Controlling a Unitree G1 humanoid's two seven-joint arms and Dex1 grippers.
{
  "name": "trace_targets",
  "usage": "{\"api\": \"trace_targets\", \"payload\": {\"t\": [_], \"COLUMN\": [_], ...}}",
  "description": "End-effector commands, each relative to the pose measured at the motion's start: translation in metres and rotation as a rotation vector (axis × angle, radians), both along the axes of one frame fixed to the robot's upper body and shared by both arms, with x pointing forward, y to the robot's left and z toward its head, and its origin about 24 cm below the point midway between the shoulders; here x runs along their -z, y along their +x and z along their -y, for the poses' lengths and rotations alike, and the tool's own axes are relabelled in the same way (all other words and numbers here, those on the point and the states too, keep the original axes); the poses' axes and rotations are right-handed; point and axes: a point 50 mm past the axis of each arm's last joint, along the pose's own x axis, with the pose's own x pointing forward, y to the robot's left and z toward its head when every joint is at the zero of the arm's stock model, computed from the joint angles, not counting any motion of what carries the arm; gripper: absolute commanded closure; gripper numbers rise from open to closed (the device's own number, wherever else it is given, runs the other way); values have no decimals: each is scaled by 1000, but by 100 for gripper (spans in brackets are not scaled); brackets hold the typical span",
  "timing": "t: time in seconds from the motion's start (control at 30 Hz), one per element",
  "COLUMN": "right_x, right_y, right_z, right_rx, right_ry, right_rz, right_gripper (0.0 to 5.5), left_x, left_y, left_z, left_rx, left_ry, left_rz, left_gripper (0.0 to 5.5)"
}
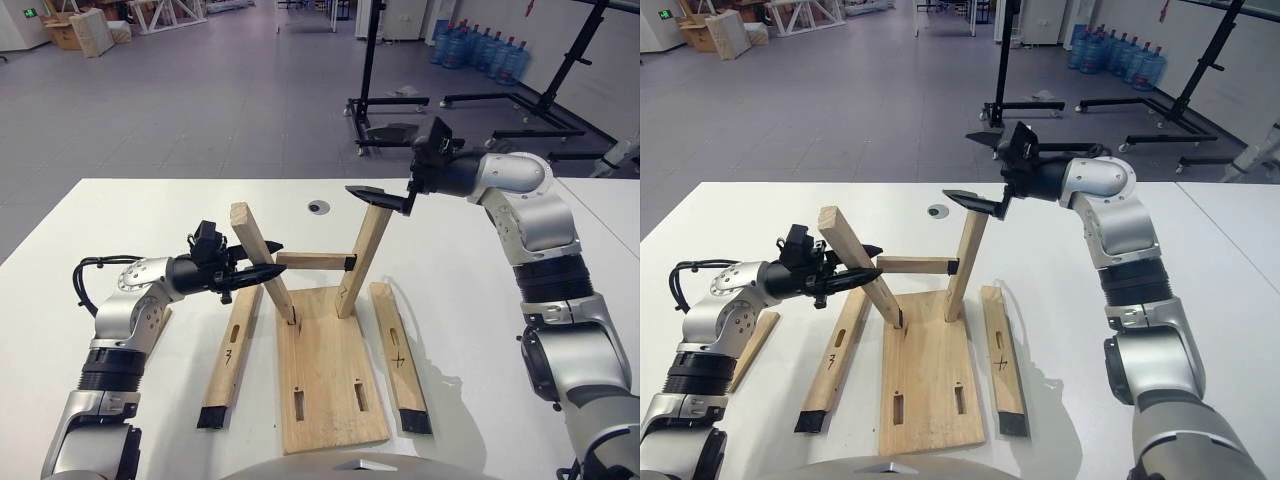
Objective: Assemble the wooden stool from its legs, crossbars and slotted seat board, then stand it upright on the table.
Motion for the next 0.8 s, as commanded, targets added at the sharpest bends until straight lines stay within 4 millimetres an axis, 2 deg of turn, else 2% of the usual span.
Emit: {"api": "trace_targets", "payload": {"t": [0.03,0.33,0.6,0.8], "right_x": [17,17,19,21], "right_y": [-1,-1,-2,-2], "right_z": [-2,-7,-13,-14], "right_rx": [-20,-39,-56,-56], "right_ry": [-85,-92,-96,-98], "right_rz": [-57,-53,-52,-51], "right_gripper": [10,10,10,10], "left_x": [12,32,40,44], "left_y": [1,5,15,11], "left_z": [-11,-4,-3,-4], "left_rx": [-58,-30,-24,25], "left_ry": [48,149,159,183], "left_rz": [-42,-104,-147,-172], "left_gripper": [348,348,348,348]}}
